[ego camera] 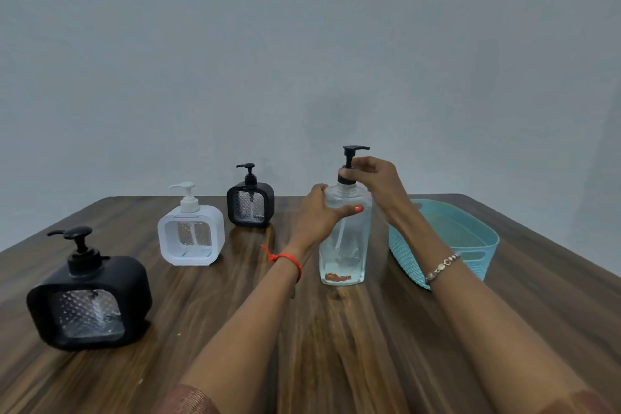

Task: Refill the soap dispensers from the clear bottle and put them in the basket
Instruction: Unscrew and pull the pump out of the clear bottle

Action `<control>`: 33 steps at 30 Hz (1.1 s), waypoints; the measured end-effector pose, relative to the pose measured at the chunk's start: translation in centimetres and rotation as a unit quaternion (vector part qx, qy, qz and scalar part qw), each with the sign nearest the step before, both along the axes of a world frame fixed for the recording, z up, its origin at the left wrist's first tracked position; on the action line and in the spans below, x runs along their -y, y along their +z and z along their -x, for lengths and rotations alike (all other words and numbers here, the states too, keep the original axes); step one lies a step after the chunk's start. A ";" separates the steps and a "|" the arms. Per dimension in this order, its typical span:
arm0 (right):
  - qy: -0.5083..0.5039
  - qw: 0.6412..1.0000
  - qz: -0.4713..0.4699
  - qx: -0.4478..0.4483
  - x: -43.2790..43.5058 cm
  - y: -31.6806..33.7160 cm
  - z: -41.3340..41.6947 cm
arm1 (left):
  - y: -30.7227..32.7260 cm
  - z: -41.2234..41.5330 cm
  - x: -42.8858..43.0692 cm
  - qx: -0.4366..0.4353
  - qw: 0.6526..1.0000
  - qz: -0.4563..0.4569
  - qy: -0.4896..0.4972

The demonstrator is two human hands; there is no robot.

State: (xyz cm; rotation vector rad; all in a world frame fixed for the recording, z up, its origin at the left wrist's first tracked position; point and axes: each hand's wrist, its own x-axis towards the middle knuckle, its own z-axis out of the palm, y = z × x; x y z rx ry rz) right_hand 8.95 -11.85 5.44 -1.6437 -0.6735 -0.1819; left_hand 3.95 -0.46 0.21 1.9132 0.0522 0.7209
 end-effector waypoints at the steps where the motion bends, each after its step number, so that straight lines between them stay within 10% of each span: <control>1: -0.025 0.999 0.030 0.016 -0.3 -0.1 0.2 | 0.0 0.0 0.0 0.002 1.000 0.000 -0.002; 33: -0.053 0.988 0.142 0.024 -0.7 1.5 1.1 | -0.3 0.0 0.4 -0.002 0.998 0.041 -0.042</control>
